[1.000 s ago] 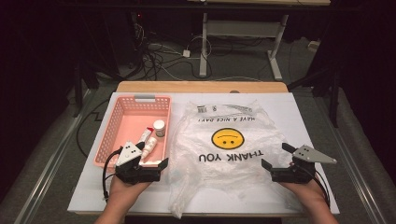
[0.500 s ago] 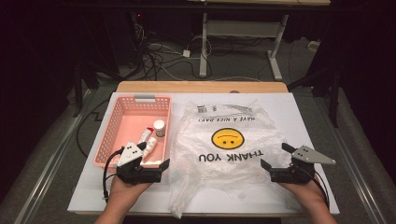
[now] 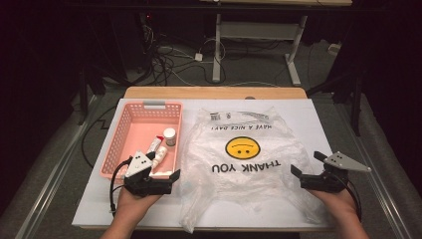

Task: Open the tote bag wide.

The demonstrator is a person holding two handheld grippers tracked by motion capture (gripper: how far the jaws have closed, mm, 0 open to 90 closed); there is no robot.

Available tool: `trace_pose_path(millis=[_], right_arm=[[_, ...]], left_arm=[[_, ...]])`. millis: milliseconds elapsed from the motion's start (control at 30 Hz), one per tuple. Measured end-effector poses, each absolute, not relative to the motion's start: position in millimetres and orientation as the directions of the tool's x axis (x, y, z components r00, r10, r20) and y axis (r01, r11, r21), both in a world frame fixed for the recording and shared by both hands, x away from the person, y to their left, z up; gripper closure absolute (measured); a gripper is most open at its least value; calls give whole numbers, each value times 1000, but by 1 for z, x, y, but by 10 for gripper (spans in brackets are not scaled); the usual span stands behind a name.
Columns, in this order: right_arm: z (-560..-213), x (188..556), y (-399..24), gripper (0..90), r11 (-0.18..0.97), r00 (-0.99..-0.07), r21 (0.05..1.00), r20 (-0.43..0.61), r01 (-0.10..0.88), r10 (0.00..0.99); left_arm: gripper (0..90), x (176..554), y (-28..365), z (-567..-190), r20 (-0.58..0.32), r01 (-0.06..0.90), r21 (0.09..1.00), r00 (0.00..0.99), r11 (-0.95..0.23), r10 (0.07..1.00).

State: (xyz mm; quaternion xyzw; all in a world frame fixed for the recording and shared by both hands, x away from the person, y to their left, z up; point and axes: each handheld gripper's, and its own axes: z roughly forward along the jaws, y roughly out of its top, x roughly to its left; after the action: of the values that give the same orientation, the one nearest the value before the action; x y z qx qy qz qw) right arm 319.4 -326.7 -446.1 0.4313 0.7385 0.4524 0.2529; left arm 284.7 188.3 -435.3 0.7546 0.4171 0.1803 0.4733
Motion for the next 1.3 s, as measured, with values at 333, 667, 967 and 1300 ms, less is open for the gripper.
trace_pose_path(millis=[333,667,967,1300], right_arm=[[-451,330,-353,143,175,-437,859,62,481,897],[-459,352,-365,210,123,-403,820,139,560,905],[-449,413,-350,244,160,-423,816,112,555,899],[-452,489,-335,310,152,-402,783,135,603,906]], left_arm=[[0,284,188,-434,-104,462,855,598,-235,795],[0,277,190,-433,-51,456,843,598,-286,800],[18,268,198,-432,-65,438,857,615,-271,786],[16,273,194,-437,-85,450,854,617,-262,782]])
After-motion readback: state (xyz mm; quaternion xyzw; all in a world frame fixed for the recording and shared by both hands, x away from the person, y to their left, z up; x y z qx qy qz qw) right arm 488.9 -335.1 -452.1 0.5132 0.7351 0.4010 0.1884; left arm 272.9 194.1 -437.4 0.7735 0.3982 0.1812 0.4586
